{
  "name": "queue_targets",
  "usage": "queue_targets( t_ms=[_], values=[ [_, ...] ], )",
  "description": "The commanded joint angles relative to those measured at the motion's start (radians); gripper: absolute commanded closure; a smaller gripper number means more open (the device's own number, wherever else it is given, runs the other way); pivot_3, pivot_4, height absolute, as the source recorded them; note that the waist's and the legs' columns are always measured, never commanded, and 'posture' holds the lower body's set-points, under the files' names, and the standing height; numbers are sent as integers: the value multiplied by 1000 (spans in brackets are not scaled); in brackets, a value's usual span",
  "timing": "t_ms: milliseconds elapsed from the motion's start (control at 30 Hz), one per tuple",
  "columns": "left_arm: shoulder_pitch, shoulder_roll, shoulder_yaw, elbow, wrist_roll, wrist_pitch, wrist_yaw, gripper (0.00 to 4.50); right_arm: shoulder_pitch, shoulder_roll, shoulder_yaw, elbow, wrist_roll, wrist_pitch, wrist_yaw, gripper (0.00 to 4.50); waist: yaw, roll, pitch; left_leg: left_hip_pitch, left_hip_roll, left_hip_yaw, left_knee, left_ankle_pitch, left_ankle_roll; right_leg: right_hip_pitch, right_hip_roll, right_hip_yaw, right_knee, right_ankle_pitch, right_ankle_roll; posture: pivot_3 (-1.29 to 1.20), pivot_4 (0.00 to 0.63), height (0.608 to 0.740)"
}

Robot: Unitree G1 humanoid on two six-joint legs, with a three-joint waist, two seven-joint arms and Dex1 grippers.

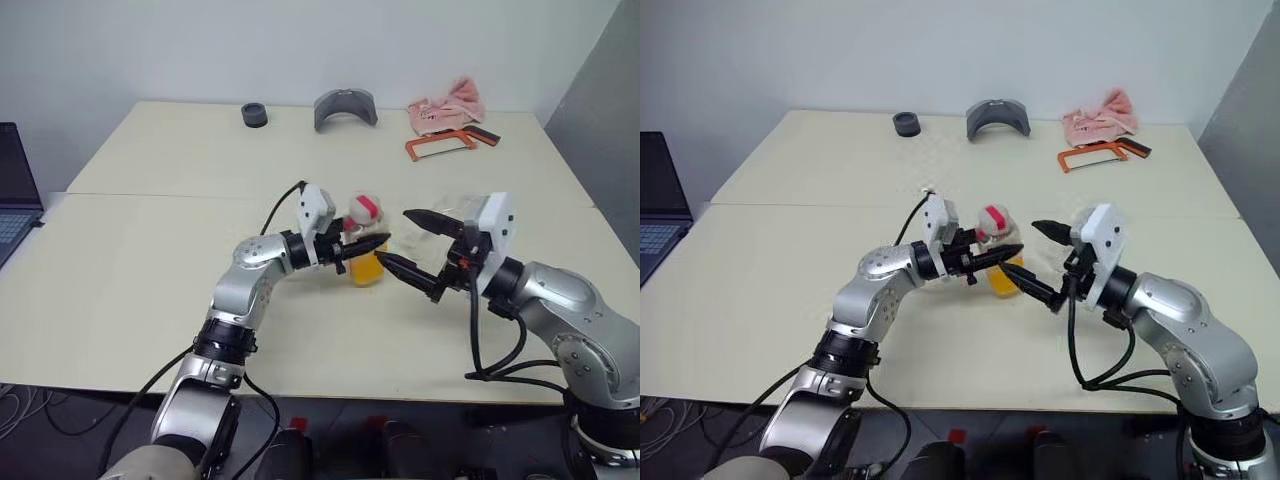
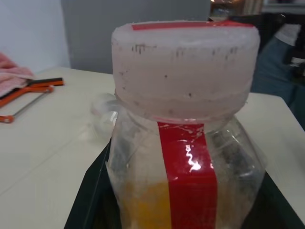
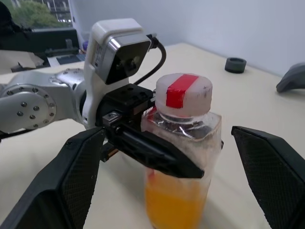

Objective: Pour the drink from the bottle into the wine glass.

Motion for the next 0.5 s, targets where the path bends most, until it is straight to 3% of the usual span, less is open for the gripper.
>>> queue_targets(
  t_ms=[33,500],
  values=[
    [-56,6,-17,48,28,-99,-78,2711,-57,13,23,-16,-26,14,-43,0,1,0,0,0,0,0,0,0,0,0,0,0,0,0,0,0,150,740],
    [-47,-25,-13,67,51,-138,-112,2711,-136,119,96,78,-104,1,-96,0,1,0,0,-1,-1,-6,1,0,1,-1,-2,0,0,0,0,0,150,740]
  ],
)
